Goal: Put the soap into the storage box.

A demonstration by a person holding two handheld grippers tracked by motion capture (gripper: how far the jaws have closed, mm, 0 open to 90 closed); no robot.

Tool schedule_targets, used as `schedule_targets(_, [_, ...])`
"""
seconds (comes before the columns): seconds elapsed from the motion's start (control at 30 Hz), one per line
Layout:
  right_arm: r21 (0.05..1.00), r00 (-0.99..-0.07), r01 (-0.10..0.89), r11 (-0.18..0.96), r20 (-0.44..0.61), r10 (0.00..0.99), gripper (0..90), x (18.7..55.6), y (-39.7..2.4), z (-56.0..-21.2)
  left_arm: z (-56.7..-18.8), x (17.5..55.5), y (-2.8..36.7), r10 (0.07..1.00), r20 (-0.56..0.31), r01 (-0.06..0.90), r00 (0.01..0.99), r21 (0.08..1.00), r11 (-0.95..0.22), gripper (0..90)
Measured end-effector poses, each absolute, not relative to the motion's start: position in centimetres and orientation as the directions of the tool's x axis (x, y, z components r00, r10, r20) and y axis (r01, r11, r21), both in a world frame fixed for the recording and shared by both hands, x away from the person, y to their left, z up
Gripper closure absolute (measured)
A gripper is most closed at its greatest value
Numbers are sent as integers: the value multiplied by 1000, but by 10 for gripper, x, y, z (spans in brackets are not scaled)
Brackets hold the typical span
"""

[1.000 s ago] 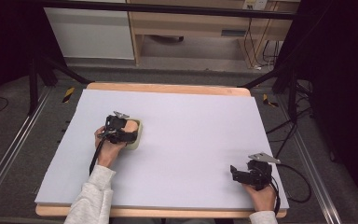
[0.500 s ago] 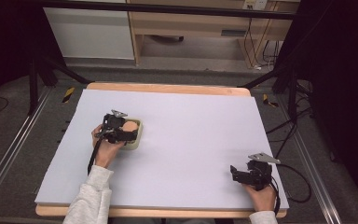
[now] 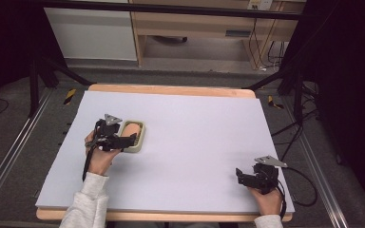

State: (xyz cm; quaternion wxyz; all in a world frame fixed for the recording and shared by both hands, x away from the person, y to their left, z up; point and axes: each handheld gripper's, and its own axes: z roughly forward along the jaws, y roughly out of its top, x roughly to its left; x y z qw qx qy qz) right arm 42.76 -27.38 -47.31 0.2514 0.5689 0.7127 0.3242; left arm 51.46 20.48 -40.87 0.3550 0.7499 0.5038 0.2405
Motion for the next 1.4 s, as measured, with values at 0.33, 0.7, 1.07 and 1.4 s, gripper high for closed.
schedule_targets(0.33, [754,-215,643,134,10,977,88,426,-276,-472,-414,494,211,920,-12,564,391,793,-229,196])
schedule_targets(0.7, [758,-206,640,123,16,978,88,425,-279,-471,-430,471,223,920,33,543,391,799,-259,177])
schedule_targets(1.07, [757,-192,644,110,21,981,86,423,-283,-470,-448,454,248,933,3,561,361,798,-220,165])
schedule_targets(1.4, [758,-170,645,98,17,985,85,421,-288,-469,-460,433,269,946,-9,559,324,808,-184,163])
